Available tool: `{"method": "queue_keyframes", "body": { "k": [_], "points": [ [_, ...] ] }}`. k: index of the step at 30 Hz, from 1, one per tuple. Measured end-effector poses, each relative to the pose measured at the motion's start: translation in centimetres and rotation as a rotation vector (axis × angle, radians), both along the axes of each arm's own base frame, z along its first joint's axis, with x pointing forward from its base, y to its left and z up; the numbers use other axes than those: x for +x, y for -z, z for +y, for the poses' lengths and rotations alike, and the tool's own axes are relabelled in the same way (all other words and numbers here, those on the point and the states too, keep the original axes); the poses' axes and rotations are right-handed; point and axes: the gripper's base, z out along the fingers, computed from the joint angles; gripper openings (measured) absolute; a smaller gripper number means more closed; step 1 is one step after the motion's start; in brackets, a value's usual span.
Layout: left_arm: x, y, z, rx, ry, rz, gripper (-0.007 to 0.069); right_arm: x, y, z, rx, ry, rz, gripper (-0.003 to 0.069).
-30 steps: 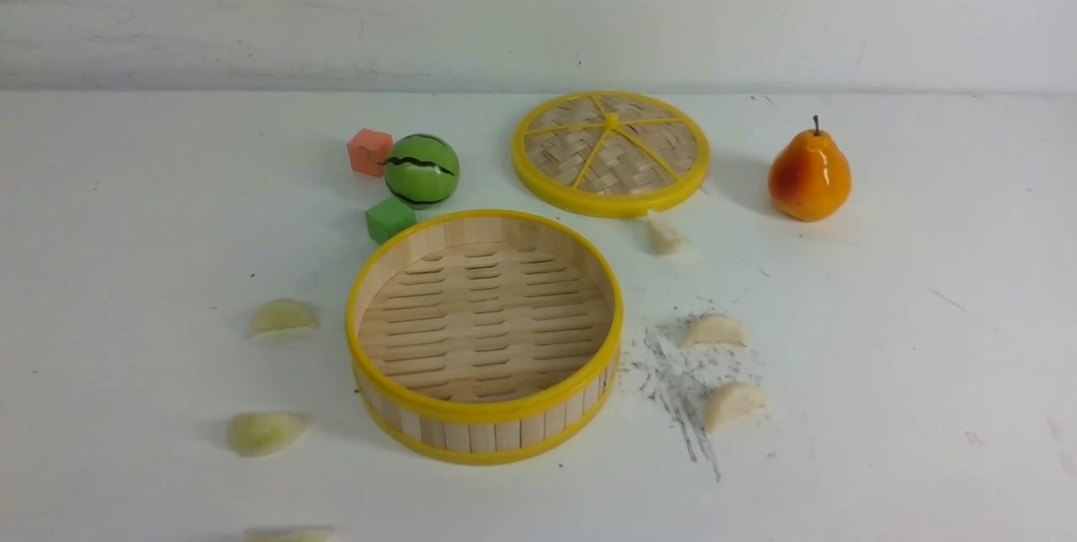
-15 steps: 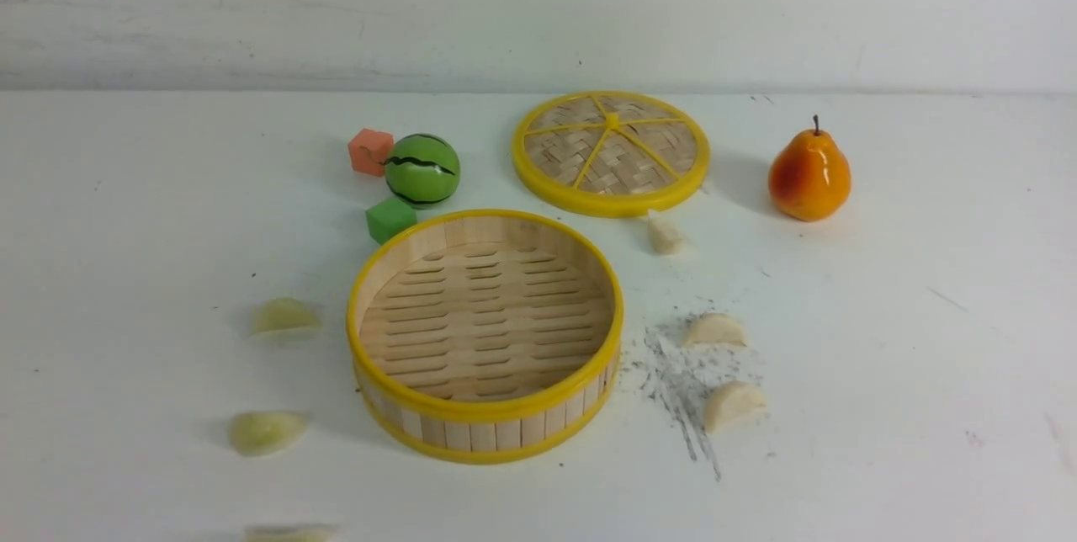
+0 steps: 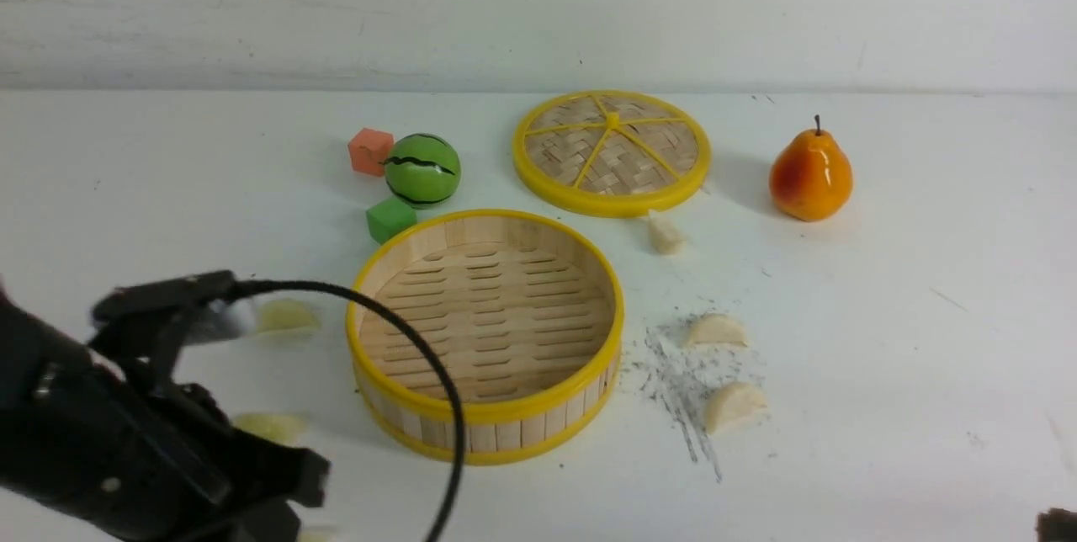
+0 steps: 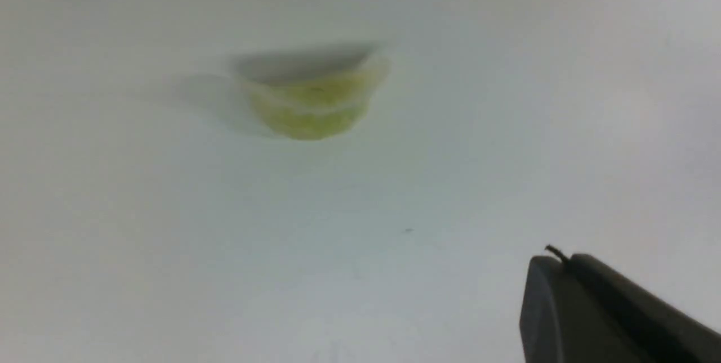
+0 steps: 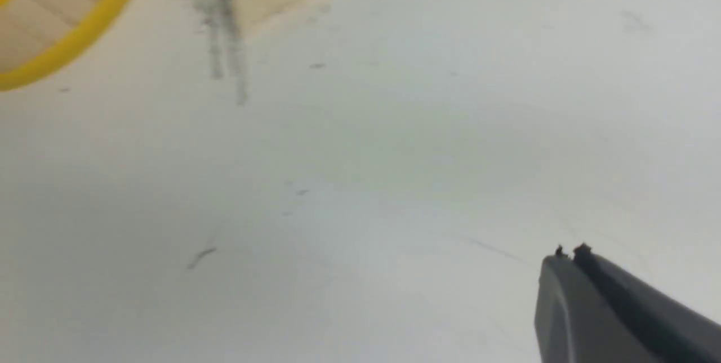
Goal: Put the dumplings into the steamer on the white table.
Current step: 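Reach for and grasp a dumpling on the table with the left gripper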
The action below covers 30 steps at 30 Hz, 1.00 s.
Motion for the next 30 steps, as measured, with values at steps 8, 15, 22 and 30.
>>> {"method": "queue_keyframes", "body": {
  "k": [8,15,22,30],
  "points": [
    [0.9,1.6,-2.3,0.161,0.209,-0.017,0.0043,-0.5,0.2,3.6,0.032,-0.410,-0.011,-0.0007],
    [2.5,2.4,-1.2,0.419,0.403,-0.132,0.0330,-0.9,0.7,5.5,0.027,-0.556,0.017,-0.0004],
    [4.8,5.6,-2.0,0.478,0.487,-0.151,0.0472,-1.1,0.6,6.1,0.038,-0.592,0.004,-0.0004],
    [5.8,8.7,-2.3,0.531,0.565,-0.070,0.0410,-1.1,0.5,6.2,0.049,-0.588,0.001,-0.0002]
  ]
}}
